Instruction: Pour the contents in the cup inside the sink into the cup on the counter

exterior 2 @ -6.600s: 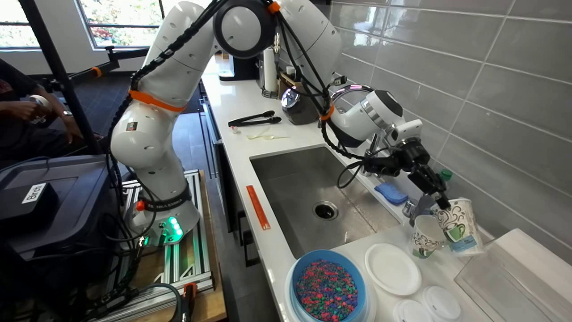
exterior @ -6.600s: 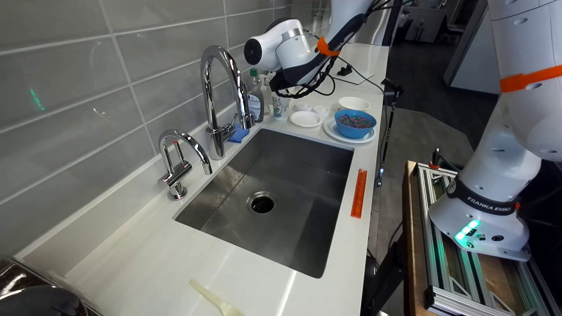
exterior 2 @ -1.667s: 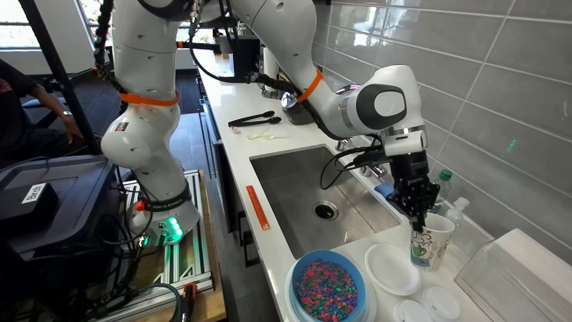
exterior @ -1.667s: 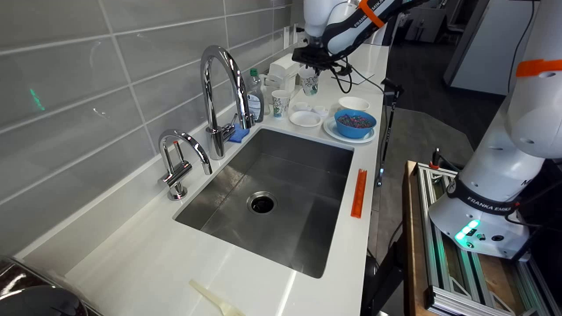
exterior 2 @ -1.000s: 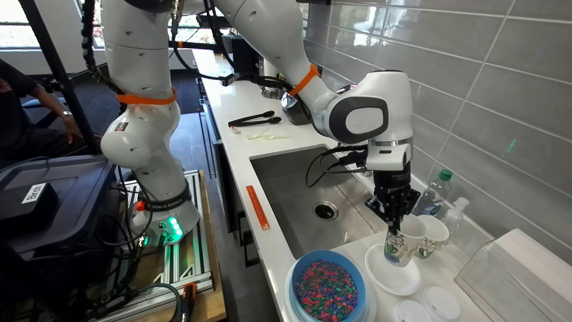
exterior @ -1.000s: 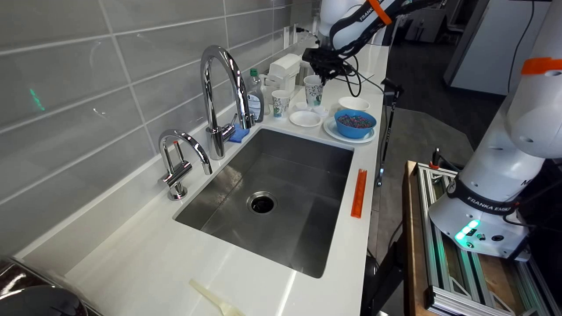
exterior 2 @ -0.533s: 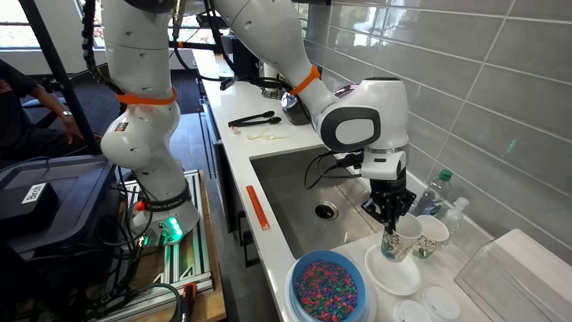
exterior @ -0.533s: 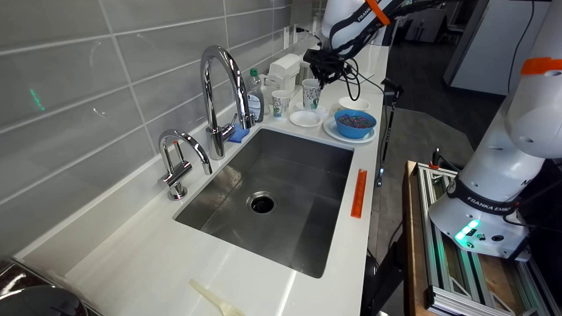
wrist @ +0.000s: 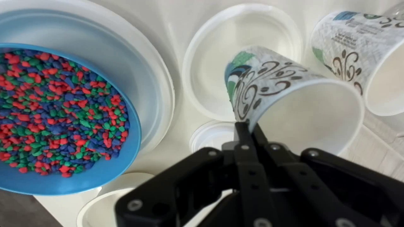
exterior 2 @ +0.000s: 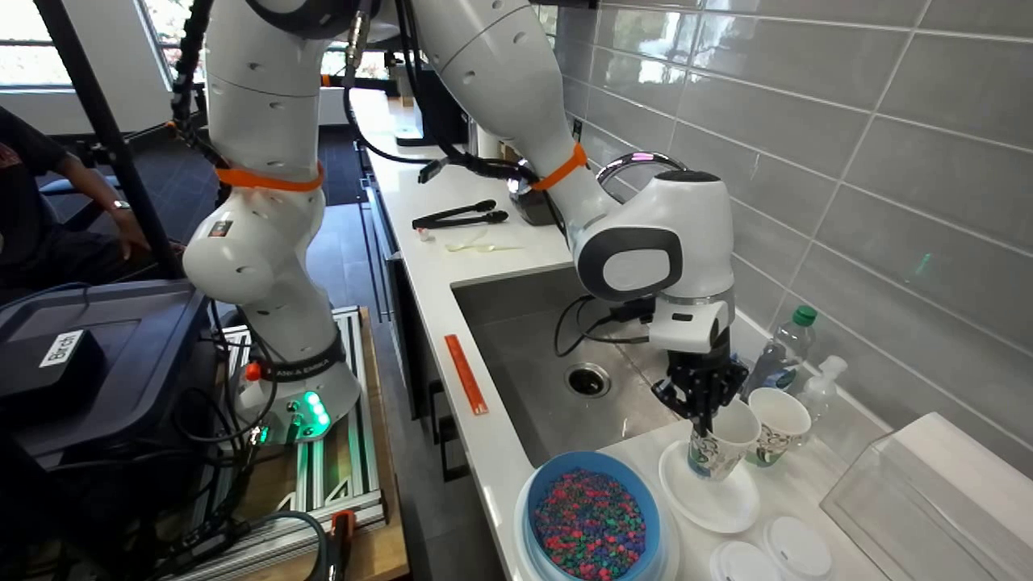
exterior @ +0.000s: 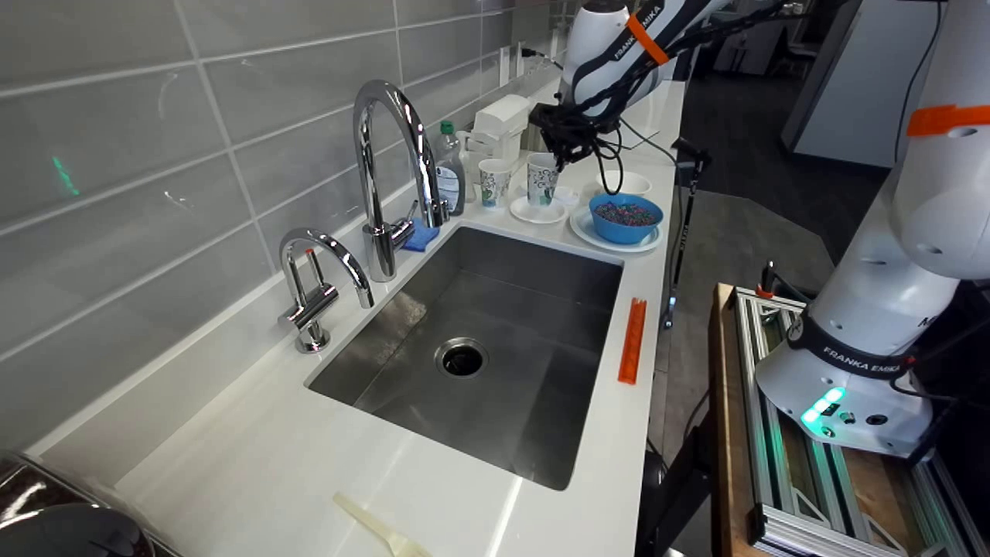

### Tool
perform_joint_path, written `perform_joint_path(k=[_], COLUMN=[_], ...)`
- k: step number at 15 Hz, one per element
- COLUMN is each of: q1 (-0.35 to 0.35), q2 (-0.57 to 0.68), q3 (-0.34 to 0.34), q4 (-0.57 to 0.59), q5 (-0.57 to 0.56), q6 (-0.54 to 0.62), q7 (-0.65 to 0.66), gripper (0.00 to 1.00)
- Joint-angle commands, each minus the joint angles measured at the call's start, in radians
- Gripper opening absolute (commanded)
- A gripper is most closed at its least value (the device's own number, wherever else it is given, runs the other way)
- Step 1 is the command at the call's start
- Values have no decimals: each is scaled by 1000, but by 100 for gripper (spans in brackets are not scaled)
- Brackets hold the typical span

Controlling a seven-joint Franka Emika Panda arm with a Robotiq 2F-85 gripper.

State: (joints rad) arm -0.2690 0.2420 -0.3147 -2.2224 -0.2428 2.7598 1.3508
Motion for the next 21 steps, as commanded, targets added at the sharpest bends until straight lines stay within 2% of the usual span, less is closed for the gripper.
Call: perform_joint_path(k=[1,12,13,14,21], q1=[23,41,44,45,45], q2=[51,113,116,119,106], q3=[-26,-53,-56,-59,-62], q4=[21,63,66,69,65], q5=[68,151,153,155,174], q6=[45,44,42,40,49], q7=[-32,-73,-72,-72,-86], gripper=[1,1,29,29,80])
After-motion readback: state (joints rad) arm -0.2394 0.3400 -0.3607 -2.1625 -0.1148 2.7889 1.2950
